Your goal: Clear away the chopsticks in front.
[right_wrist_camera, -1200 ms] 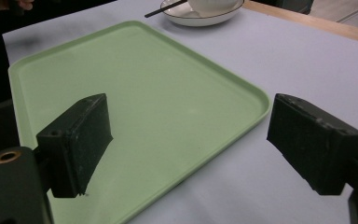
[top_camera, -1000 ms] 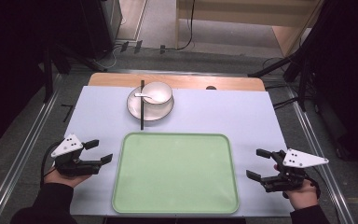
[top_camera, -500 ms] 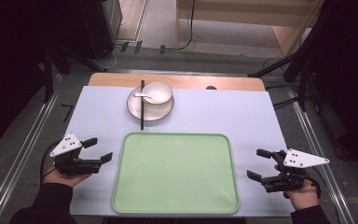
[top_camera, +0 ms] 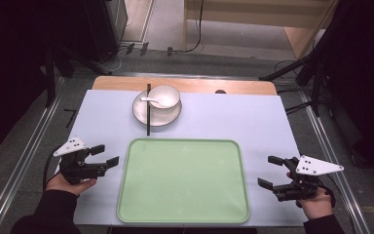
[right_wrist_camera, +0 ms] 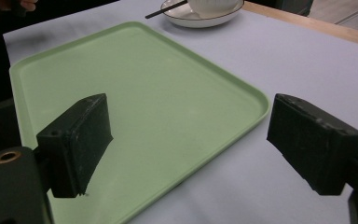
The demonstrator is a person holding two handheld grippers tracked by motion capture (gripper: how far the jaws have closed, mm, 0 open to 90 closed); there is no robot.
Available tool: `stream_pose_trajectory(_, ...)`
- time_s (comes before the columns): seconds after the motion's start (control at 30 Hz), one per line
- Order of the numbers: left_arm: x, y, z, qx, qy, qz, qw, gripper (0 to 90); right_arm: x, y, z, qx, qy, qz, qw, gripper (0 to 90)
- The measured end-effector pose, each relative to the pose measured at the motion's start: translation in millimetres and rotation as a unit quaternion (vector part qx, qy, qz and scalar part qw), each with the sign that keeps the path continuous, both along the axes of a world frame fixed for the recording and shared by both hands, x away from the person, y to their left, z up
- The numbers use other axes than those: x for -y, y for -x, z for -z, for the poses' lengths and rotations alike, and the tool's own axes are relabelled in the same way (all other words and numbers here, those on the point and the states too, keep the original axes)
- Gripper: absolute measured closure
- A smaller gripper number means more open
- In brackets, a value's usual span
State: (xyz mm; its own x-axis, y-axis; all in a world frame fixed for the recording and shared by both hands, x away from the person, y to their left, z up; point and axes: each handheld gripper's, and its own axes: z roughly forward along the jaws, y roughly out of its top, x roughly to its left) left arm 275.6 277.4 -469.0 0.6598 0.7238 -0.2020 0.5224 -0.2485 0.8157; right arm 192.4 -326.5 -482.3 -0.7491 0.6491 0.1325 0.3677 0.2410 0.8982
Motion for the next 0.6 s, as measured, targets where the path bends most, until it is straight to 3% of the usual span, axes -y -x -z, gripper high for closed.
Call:
stream_pose_trajectory(0.1,1.4,0.0,0.1,0.008,-0.003,-0.001,1.0000,27.1,0.1,0.0,-0.1,0.000,-0.001,0.000,1.0000,13.9)
stream_pose_trajectory(0.17,1.7,-0.6,0.5,0.002,-0.003,0.002,1.0000,27.4,0.2,0.0,-0.1,-0.001,0.000,0.000,1.0000,13.9)
stream_pose_trajectory(0.3,8.3,-5.2,3.4,-0.028,0.013,0.012,0.9995,29.4,-0.5,-0.2,-0.1,-0.001,0.001,-0.001,1.0000,13.9)
stream_pose_trajectory(0.53,21.1,-9.0,3.7,-0.036,-0.007,0.026,0.9990,29.8,-1.2,1.2,-1.5,0.001,0.001,-0.003,1.0000,13.9)
stream_pose_trajectory(0.6,27.1,-16.9,5.3,-0.080,0.009,0.015,0.9967,30.7,-1.4,1.5,-1.3,0.002,0.001,-0.002,1.0000,13.9)
